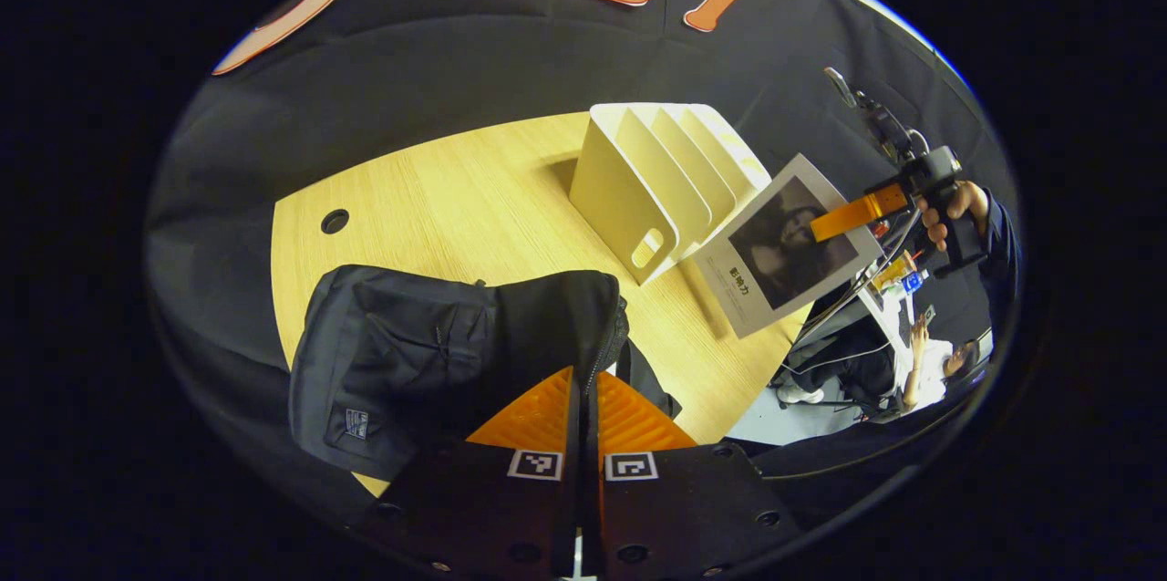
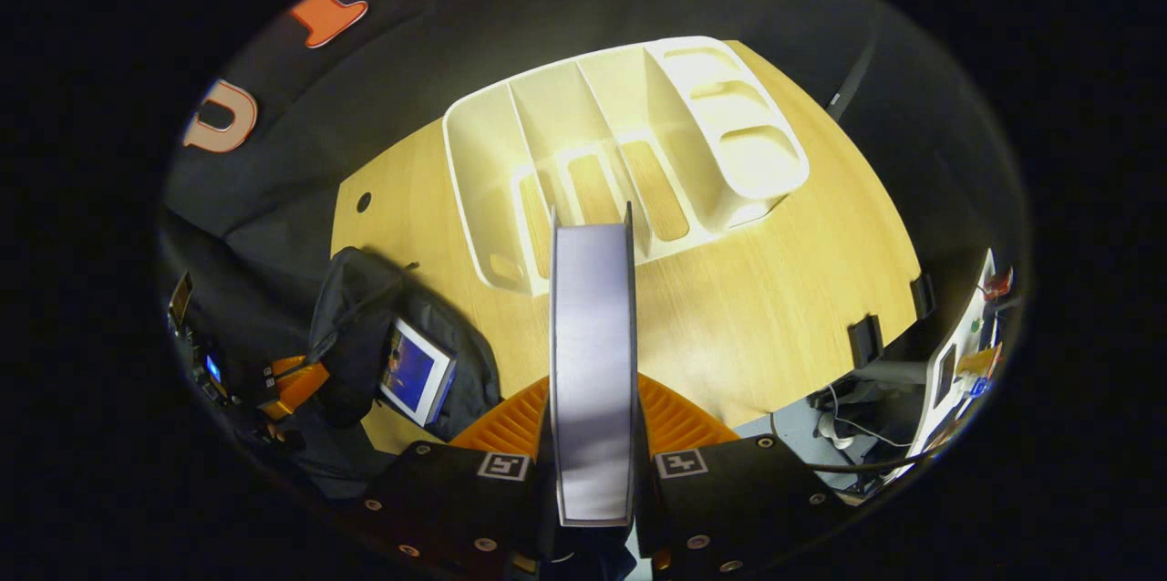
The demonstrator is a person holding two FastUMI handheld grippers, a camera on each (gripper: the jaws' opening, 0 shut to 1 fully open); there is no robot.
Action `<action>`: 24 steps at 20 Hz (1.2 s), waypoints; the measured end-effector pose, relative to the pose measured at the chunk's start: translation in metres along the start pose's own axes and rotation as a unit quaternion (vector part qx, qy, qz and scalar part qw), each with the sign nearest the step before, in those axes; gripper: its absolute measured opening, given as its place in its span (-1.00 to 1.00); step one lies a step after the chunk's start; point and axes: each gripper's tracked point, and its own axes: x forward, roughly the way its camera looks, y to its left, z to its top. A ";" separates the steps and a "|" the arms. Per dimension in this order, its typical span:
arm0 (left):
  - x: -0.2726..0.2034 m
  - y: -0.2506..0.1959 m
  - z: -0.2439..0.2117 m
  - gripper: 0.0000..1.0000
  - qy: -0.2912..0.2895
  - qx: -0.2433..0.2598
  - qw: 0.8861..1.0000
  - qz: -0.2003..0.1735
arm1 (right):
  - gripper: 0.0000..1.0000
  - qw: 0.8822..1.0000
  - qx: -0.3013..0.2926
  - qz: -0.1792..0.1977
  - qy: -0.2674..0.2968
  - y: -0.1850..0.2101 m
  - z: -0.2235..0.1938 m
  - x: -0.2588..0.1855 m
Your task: Open the schoolbag, grab two books from the bookshelf and put them into the schoolbag.
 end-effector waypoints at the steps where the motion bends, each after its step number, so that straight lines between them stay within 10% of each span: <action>1: -0.002 0.000 0.000 -0.94 0.001 0.004 1.000 -0.001 | -0.29 1.000 0.014 0.015 -0.004 0.004 -0.007 0.000; 14: -0.017 0.006 0.012 -0.94 -0.017 0.031 0.999 -0.004 | -0.32 0.981 0.116 0.150 -0.053 0.049 -0.060 -0.010; 24: -0.021 0.004 0.023 -0.94 -0.032 0.024 0.999 -0.002 | -0.33 0.944 0.162 0.280 -0.067 0.132 -0.071 0.023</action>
